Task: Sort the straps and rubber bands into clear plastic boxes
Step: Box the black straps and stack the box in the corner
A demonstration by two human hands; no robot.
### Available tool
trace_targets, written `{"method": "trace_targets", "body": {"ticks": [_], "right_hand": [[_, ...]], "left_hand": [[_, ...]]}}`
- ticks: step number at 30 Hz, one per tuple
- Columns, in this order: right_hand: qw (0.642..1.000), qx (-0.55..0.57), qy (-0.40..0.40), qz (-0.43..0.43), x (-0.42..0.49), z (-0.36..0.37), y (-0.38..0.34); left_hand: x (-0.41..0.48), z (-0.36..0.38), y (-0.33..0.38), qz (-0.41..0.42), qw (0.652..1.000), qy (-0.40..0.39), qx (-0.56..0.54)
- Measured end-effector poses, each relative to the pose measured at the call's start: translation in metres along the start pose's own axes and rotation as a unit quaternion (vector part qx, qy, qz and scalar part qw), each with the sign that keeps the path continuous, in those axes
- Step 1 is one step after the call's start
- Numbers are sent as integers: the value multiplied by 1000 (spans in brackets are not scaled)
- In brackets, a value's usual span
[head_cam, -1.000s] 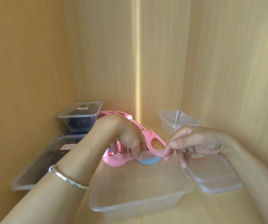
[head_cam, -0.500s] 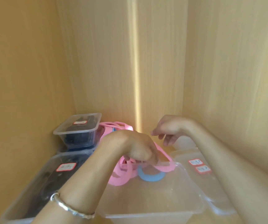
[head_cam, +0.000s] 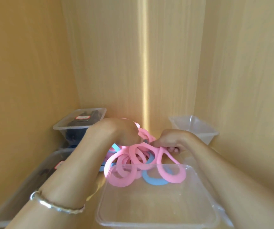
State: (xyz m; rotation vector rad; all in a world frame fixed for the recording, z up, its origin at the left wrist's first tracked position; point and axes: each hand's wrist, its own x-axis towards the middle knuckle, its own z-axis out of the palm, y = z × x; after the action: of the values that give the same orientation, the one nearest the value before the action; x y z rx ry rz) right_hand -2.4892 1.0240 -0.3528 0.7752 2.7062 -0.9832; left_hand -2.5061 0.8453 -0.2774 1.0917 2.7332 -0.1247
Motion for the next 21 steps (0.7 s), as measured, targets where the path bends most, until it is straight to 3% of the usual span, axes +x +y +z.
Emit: {"method": "trace_targets", "body": {"ticks": [3, 10, 15, 21], "right_hand": [[1000, -10, 8, -24, -6, -6, -5], [974, 70, 174, -127, -18, -24, -16], [898, 137, 357, -219, -17, -28, -32], [801, 300, 434, -283, -24, -34, -47]], "left_hand": [[0, 0, -2, 0, 1000, 11, -10], [8, 3, -11, -2, 995, 76, -65], [17, 5, -18, 10, 982, 152, -108], [16, 5, -19, -29, 944, 269, -190]]}}
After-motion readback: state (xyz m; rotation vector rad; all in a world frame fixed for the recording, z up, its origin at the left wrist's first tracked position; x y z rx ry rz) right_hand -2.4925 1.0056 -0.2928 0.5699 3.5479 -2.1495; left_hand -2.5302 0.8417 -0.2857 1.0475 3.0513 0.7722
